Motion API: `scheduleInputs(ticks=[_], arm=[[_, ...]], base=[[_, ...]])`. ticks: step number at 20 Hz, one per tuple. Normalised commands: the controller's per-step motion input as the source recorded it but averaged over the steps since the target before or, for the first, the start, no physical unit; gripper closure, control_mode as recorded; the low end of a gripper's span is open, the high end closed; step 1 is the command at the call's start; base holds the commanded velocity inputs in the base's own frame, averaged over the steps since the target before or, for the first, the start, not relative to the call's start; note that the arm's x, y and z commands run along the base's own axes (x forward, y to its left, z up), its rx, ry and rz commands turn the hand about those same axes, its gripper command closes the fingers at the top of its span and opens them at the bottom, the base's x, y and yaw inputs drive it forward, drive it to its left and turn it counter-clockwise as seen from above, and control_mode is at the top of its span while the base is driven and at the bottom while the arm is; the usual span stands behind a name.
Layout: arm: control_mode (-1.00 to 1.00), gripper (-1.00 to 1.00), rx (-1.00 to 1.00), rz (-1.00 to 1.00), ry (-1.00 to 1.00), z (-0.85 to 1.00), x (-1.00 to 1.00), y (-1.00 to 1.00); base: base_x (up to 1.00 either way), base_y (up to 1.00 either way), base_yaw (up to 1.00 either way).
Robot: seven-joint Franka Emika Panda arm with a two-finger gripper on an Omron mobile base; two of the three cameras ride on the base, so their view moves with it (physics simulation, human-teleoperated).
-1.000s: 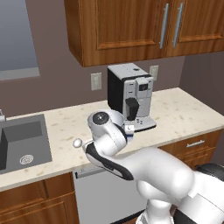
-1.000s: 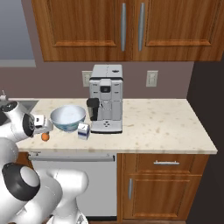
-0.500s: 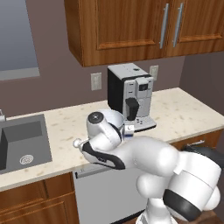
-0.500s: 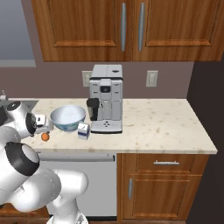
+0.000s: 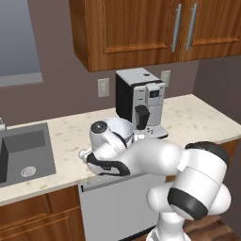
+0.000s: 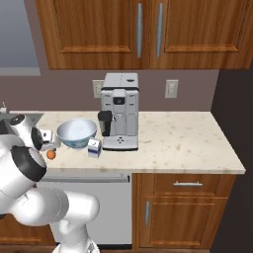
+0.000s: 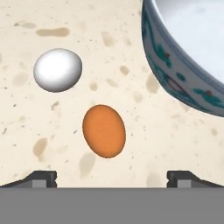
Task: Gather the eggs and milk located in the vicinity of the sink area and place them right next to the bowl.
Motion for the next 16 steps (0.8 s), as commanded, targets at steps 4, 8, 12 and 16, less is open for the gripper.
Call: scheduleInputs(ticks=[4, 8, 12, 16], arm=[[-1.0, -1.0, 0.0, 0.0, 0.0, -0.12, 0.13, 0.0], [-1.0, -1.0, 0.0, 0.0, 0.0, -0.13, 0.08, 0.0], [-1.0, -1.0, 0.0, 0.0, 0.0, -0.17, 0.0, 0.0], [-1.0, -1.0, 0.0, 0.0, 0.0, -0.15, 0.0, 0.0]], base=[[0.0, 0.0, 0.0], [0.0, 0.0, 0.0], [0.0, 0.0, 0.0], [0.0, 0.0, 0.0]])
